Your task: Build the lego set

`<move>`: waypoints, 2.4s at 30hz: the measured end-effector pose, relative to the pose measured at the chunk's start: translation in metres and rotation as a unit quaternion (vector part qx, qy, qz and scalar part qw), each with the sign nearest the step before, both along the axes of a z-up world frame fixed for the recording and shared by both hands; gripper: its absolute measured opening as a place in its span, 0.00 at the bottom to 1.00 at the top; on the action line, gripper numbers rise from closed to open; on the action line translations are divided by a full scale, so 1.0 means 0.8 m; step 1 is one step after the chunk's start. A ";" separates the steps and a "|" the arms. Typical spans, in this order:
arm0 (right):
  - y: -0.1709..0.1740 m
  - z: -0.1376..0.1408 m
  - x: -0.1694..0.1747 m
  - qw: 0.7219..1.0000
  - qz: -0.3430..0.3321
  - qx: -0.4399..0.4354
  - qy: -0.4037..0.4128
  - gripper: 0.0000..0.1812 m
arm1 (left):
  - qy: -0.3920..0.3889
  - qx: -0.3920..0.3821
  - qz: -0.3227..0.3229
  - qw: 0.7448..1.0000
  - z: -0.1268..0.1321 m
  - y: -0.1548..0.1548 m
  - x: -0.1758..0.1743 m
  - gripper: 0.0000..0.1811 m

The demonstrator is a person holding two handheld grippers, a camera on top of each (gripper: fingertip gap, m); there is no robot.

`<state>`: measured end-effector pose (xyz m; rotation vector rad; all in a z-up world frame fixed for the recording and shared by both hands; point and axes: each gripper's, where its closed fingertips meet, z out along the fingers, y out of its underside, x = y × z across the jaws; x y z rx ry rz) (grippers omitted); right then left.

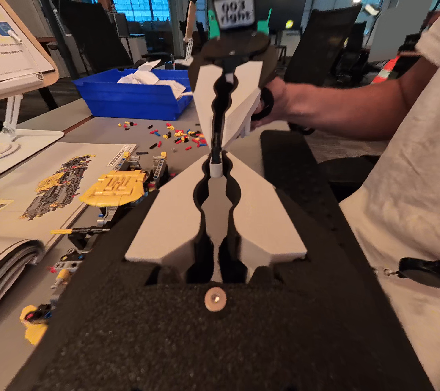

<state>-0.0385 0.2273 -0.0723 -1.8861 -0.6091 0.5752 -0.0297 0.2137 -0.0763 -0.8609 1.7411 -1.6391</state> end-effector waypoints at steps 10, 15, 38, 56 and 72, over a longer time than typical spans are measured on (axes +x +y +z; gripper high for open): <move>-0.008 -0.030 0.008 0.988 0.011 -0.076 -0.132 0.02 | 0.014 0.103 0.027 0.994 -0.029 -0.005 0.008 0.03; -0.012 -0.051 0.015 0.982 -0.003 -0.115 -0.148 0.02 | 0.029 0.139 0.039 0.989 -0.042 -0.004 0.012 0.03; -0.007 -0.096 0.031 0.935 -0.033 -0.192 -0.295 0.01 | 0.051 0.305 0.087 0.947 -0.096 0.005 0.026 0.03; -0.163 -0.147 0.170 0.806 -0.097 -0.458 -0.363 0.02 | 0.064 0.201 0.087 0.974 -0.079 0.018 0.027 0.04; -0.213 -0.174 0.199 0.742 -0.096 -0.542 -0.382 0.02 | 0.076 0.210 0.083 0.971 -0.088 0.016 0.027 0.04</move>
